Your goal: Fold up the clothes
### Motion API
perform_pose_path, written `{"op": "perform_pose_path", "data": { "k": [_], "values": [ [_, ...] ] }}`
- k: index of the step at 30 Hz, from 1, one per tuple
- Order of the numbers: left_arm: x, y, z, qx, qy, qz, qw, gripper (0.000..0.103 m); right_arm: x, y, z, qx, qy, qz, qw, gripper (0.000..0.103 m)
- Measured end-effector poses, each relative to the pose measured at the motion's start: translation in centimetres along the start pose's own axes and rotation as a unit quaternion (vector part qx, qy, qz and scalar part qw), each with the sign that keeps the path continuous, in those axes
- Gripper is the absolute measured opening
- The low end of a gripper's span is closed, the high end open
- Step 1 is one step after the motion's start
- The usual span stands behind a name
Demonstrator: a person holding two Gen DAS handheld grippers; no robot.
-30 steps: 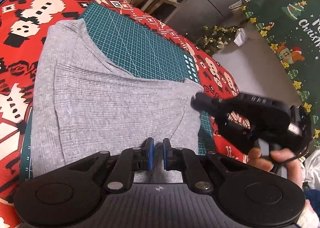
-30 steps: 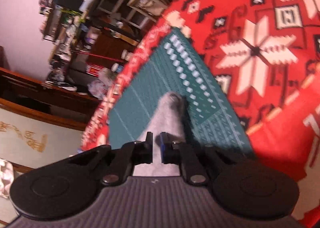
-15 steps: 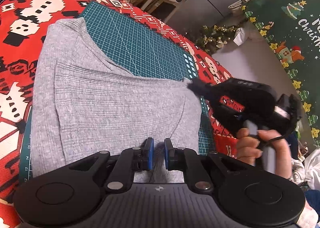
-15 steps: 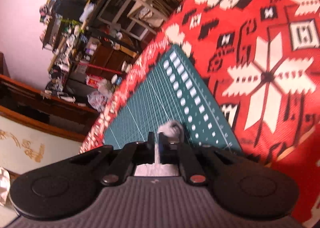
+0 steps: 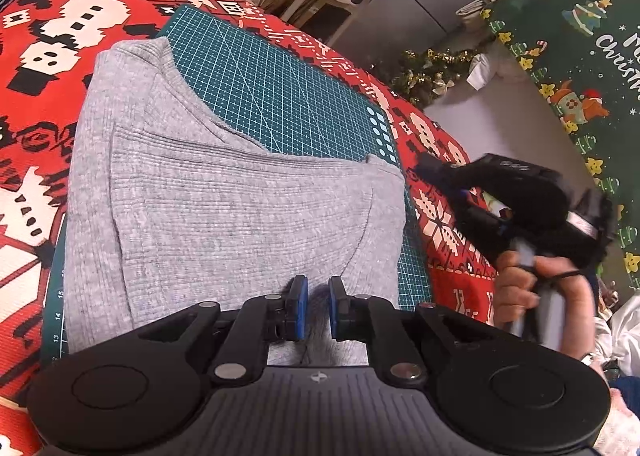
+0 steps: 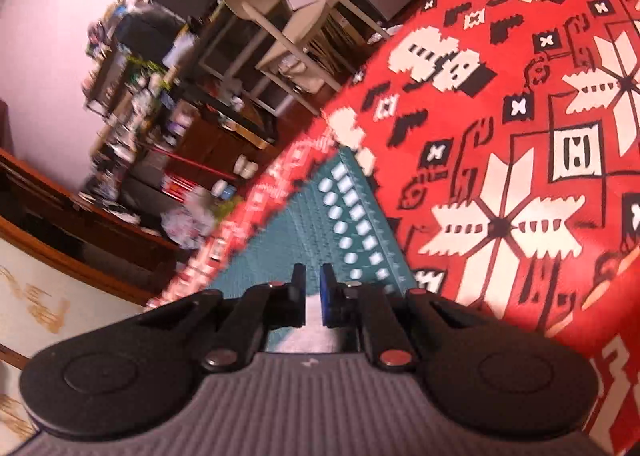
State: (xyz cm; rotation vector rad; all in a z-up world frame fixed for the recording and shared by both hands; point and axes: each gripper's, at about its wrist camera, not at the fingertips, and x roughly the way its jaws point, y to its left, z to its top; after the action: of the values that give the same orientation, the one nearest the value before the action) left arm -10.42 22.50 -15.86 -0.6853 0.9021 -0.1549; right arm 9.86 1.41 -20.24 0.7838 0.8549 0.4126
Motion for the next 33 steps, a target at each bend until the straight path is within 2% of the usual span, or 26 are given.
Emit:
{"op": "perform_pose_path", "data": {
  "k": [2,8,9,11,15,17,22,25,30,33],
  "values": [
    [0.0,0.0,0.0,0.000,0.000,0.001,1.0000,0.011,-1.1,0.5,-0.3,-0.002,0.005,0.013,1.000,0.009],
    [-0.4,-0.1,-0.2,0.004,-0.002,0.005,1.0000,0.011,0.0,0.3,-1.9,0.002,0.056,-0.023,0.998,0.009],
    [-0.5,0.0,-0.2,0.004,-0.002,0.004,1.0000,0.011,0.1,0.1,-2.0,-0.003,0.051,-0.034,0.998,0.009],
    [-1.0,0.2,-0.1,0.007,-0.003,-0.003,1.0000,0.010,-0.2,0.0,-2.2,-0.010,0.042,-0.044,0.998,0.009],
    [-2.3,0.1,0.0,0.006,-0.007,-0.043,0.9990,0.010,-1.5,0.9,-4.1,-0.020,0.068,-0.043,0.997,0.009],
    [-2.8,-0.4,-0.3,0.012,-0.008,-0.050,0.9986,0.010,-2.1,1.4,-5.1,-0.026,0.082,-0.042,0.995,0.009],
    [-2.3,-1.4,-1.8,0.043,0.022,-0.028,0.9984,0.010,-3.7,2.5,-7.6,-0.039,0.115,-0.041,0.992,0.009],
    [-1.6,-1.6,-2.6,0.063,0.042,-0.001,0.9971,0.010,-4.7,3.2,-9.1,-0.047,0.135,-0.041,0.989,0.009],
    [-2.2,-1.3,-3.4,0.056,0.048,0.005,0.9973,0.009,-7.0,3.7,-12.1,-0.051,0.157,-0.028,0.986,0.009],
    [-2.4,-1.3,-3.9,0.047,0.048,0.006,0.9977,0.010,-7.6,3.9,-14.4,-0.066,0.182,-0.056,0.979,0.009]
  ]
}}
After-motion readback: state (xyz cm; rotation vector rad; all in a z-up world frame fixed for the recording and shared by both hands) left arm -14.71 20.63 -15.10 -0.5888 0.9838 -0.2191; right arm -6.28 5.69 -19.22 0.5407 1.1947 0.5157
